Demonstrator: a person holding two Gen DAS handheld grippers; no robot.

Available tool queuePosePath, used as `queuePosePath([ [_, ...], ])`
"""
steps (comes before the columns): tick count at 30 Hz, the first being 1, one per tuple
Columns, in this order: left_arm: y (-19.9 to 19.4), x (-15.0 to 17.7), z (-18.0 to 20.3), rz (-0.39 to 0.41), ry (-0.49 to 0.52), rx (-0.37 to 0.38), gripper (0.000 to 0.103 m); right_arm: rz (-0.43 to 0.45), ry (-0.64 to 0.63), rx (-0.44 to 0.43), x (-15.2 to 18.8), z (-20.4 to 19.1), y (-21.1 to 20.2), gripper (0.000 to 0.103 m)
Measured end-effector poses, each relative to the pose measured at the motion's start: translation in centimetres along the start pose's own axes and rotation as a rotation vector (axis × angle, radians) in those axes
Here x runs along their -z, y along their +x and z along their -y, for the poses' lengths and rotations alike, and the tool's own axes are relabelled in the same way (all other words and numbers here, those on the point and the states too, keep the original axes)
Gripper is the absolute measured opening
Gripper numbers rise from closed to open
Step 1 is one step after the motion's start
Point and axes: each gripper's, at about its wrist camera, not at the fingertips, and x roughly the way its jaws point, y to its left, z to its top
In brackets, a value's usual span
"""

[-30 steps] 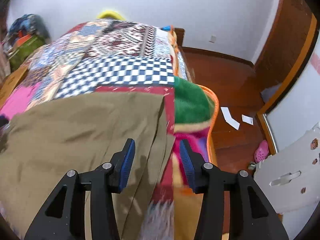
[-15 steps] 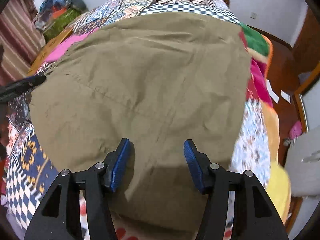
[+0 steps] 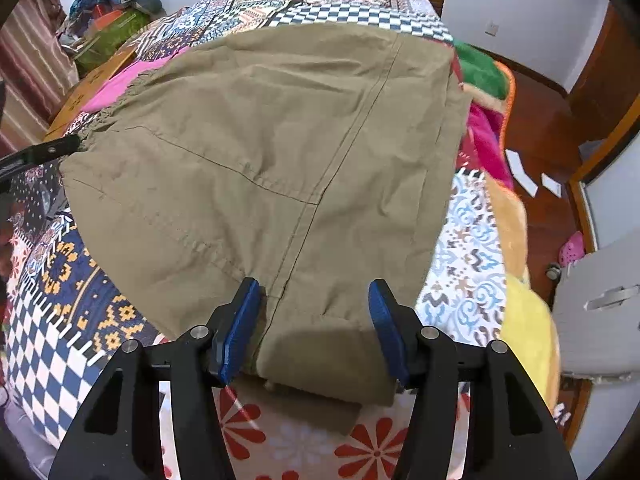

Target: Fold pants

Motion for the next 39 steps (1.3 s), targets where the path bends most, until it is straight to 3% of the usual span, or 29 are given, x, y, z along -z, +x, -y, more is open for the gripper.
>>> queuePosePath([
  [6, -2.2, 1.0, 0.0, -0.021, -0.059, 0.061, 0.091, 0.091, -0.021, 0.052, -0.7, -0.8, -2.9, 0.055],
  [15, -0.1, 2.7, 0.3, -0.167, -0.224, 0.259, 0.094, 0.217, -0.021, 0.018, -2.7, -2.9, -4.6, 0.059],
  [20, 2.1, 2.6, -0.4, -0.220, -0.349, 0.361, 0.094, 0.211, -0.034, 0.002, -3.3, -3.9, -3.2, 0.059],
  [30, 3.6, 0.8, -0.7, -0.161, -0.439, 0.443, 0.094, 0.088, -0.059, 0.002, -3.5, -4.6, 2.0, 0.059],
  [34, 4.7, 0.4, -0.5, -0.157, -0.452, 0.465, 0.094, 0.094, -0.058, -0.057, -3.2, -4.3, 2.0, 0.059],
  [39, 5.7, 0.3, -1.5, -0.154, -0.554, 0.545, 0.095, 0.085, -0.040, -0.094, -3.0, -4.1, 2.3, 0.059],
])
